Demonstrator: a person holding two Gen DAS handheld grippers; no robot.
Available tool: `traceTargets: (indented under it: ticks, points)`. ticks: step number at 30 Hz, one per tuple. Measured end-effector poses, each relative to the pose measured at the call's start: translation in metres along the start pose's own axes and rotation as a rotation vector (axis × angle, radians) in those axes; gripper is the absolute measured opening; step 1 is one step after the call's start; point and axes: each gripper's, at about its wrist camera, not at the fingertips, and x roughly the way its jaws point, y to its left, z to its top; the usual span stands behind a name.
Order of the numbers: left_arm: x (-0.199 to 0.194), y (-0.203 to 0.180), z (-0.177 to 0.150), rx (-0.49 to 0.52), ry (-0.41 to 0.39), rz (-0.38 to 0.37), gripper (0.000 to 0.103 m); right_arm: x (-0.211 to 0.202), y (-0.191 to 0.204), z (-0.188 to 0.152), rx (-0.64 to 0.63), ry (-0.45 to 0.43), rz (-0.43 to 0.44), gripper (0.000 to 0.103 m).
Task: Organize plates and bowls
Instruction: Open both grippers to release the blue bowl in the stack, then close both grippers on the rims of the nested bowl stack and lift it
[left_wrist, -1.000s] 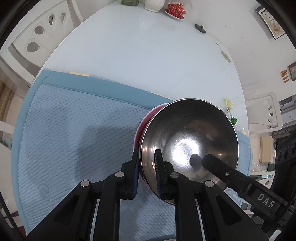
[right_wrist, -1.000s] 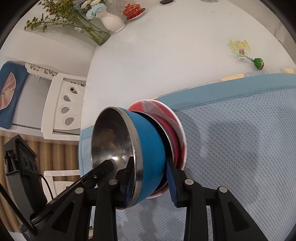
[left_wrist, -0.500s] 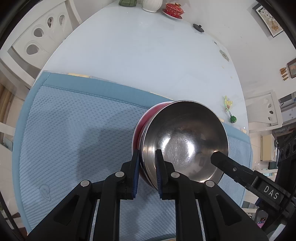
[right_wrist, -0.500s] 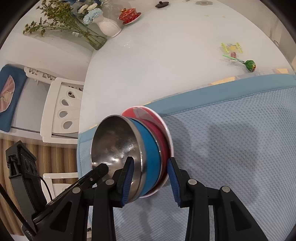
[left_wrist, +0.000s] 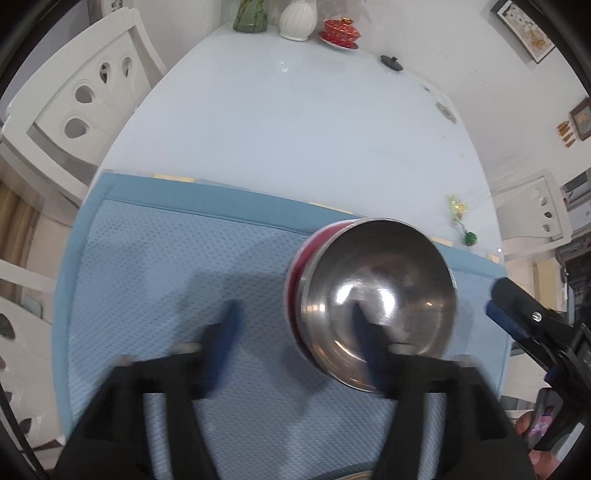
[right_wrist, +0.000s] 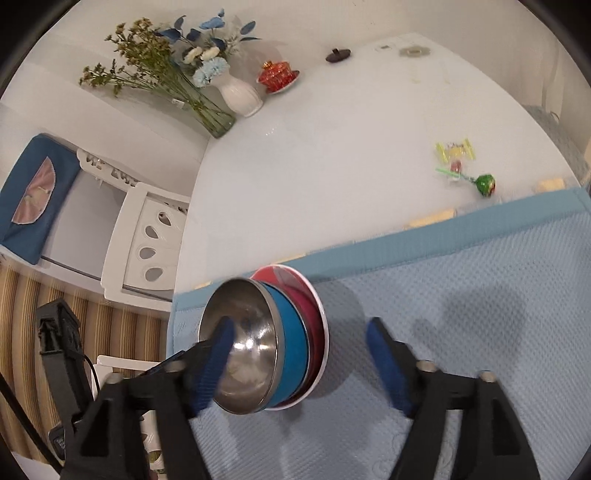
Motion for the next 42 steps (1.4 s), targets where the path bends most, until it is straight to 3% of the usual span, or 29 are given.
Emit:
traceTargets:
  ticks: [3, 6, 15, 17, 19, 22, 25, 28, 31, 42]
  points:
    - [0.003, 0.010, 0.002, -0.020, -0.008, -0.034, 0.083, 0.006, 0.000, 0.000, -0.002, 0.021, 0.000, 0.081]
    - [0.021, 0.015, 0.005, -0.033, 0.035, -0.088, 0.083, 0.020, -0.002, -0.003, 0.004, 0.047, 0.023, 0.081]
    - [0.054, 0.022, -0.001, -0.077, 0.077, -0.142, 0.081, 0.078, -0.009, -0.012, 0.026, 0.158, 0.047, 0.081]
    - [0.058, 0.020, 0.000, -0.065, 0.072, -0.142, 0.076, 0.087, -0.009, -0.013, 0.019, 0.176, 0.037, 0.081]
    - [0.063, 0.017, 0.000, -0.048, 0.072, -0.145, 0.060, 0.095, -0.011, -0.014, 0.019, 0.184, 0.040, 0.080]
    - [0.068, 0.015, 0.001, -0.038, 0.065, -0.193, 0.054, 0.102, -0.014, -0.014, 0.019, 0.175, 0.044, 0.067]
    - [0.069, 0.012, 0.003, -0.030, 0.046, -0.233, 0.043, 0.105, -0.015, -0.014, 0.012, 0.169, 0.072, 0.064]
    - [0.069, 0.006, 0.007, -0.008, 0.033, -0.248, 0.038, 0.106, -0.009, -0.014, -0.025, 0.161, 0.091, 0.048]
    - [0.068, 0.008, 0.007, -0.025, 0.023, -0.259, 0.038, 0.108, -0.006, -0.015, -0.055, 0.150, 0.062, 0.046]
    - [0.065, 0.005, 0.007, -0.018, 0.030, -0.245, 0.038, 0.102, -0.013, -0.014, -0.001, 0.152, 0.095, 0.045]
